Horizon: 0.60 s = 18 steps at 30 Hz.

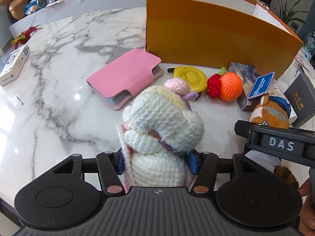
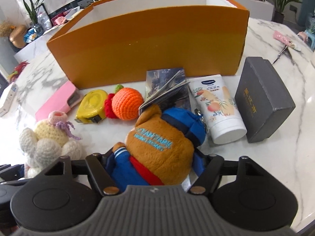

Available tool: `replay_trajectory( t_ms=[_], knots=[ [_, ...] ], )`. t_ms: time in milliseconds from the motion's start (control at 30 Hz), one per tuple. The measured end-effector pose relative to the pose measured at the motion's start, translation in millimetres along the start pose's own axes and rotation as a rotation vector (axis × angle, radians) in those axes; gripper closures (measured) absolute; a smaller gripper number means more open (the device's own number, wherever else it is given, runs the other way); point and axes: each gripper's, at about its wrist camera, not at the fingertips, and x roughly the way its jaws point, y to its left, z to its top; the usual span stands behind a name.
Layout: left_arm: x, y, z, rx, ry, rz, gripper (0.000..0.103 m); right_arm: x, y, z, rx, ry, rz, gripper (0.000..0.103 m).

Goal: Organize objects
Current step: 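Lift and carry the bunny and bear over the orange box with both grippers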

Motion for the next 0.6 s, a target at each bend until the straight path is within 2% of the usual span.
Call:
replay_trajectory(
  t_ms=[167, 367, 467, 600],
  knots=[
    [-6, 4, -2, -0.01, 0.008, -0.027, 0.041, -17, -5, -2, -0.022, -0.031, 0.045, 0.032],
    [-24, 4, -2, 0.015, -0.052, -0.01, 0.042, -41, -11, -1, -0.068, -0.089, 0.07, 0.032],
    [-40, 1, 1, 0.032, -0.11, 0.011, 0.042, -57, -17, 2, -0.085, -0.131, 0.084, 0.032],
    [-68, -4, 20, 0.037, -0.204, 0.004, 0.042, -91, -24, 24, -0.1, -0.242, 0.113, 0.032]
  ],
)
